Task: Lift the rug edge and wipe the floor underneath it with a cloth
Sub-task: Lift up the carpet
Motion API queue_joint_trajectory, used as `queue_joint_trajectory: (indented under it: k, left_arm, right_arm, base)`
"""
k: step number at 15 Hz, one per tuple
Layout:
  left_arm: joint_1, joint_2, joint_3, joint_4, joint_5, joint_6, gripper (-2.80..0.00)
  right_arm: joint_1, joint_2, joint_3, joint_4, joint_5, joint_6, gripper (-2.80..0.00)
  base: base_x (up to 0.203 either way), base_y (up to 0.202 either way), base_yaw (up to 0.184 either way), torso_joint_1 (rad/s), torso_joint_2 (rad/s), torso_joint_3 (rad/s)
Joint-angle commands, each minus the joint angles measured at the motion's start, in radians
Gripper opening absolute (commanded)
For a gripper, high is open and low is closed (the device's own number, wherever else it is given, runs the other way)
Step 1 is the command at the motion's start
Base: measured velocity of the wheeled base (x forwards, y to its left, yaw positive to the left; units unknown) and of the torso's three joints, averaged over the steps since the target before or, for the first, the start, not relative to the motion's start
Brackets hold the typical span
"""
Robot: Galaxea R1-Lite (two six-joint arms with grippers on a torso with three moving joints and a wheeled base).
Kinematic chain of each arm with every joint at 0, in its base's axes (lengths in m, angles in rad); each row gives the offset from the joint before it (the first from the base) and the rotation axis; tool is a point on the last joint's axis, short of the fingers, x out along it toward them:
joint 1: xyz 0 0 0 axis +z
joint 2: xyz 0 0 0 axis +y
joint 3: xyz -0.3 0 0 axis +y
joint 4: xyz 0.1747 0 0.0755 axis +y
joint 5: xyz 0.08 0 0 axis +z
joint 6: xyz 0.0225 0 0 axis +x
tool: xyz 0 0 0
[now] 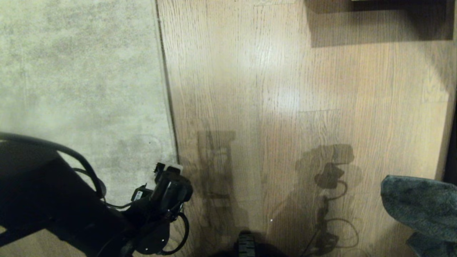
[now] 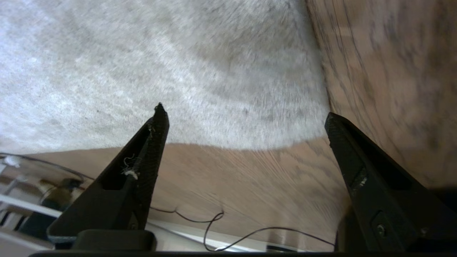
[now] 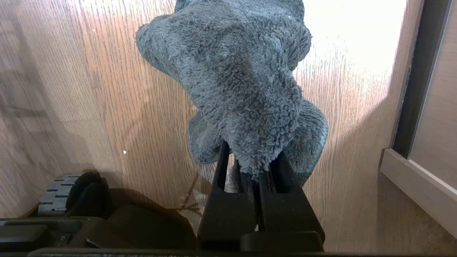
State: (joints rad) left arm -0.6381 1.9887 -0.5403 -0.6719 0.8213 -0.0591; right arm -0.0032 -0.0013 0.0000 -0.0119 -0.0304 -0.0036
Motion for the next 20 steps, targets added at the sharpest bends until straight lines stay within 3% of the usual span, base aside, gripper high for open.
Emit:
queue_joint_trajectory:
  k: [1, 3, 9, 12, 20]
  left_arm:
    - [0.011, 0.105, -0.061, -0.005, 0.039, 0.000, 0.00]
    - [0.015, 0.158, -0.114, -0.005, 0.102, 0.001, 0.00]
    - [0.053, 0.230, -0.172, -0.031, 0.158, 0.036, 0.00]
    - [0.061, 0.291, -0.191, -0.140, 0.178, 0.070, 0.00]
    - [0.104, 0.372, -0.140, -0.538, 0.180, 0.293, 0.00]
  right_arm:
    - [0.000, 0.001, 0.000, 0.000, 0.000, 0.000, -2.80]
    - [0.000, 0.001, 0.000, 0.000, 0.000, 0.001, -2.80]
    - [0.000, 0.001, 0.000, 0.000, 0.000, 0.001, -2.80]
    - [0.000, 0.001, 0.000, 0.000, 0.000, 0.001, -2.80]
    - [0.000, 0.001, 0.000, 0.000, 0.000, 0.001, -2.80]
  base:
    - [0.000, 0.000, 0.000, 0.000, 0.00, 0.000]
    - [0.000, 0.000, 0.000, 0.000, 0.00, 0.000]
    - [0.000, 0.000, 0.000, 0.000, 0.00, 0.000]
    - [0.000, 0.000, 0.000, 0.000, 0.00, 0.000]
    - [0.000, 0.000, 0.000, 0.000, 0.00, 0.000]
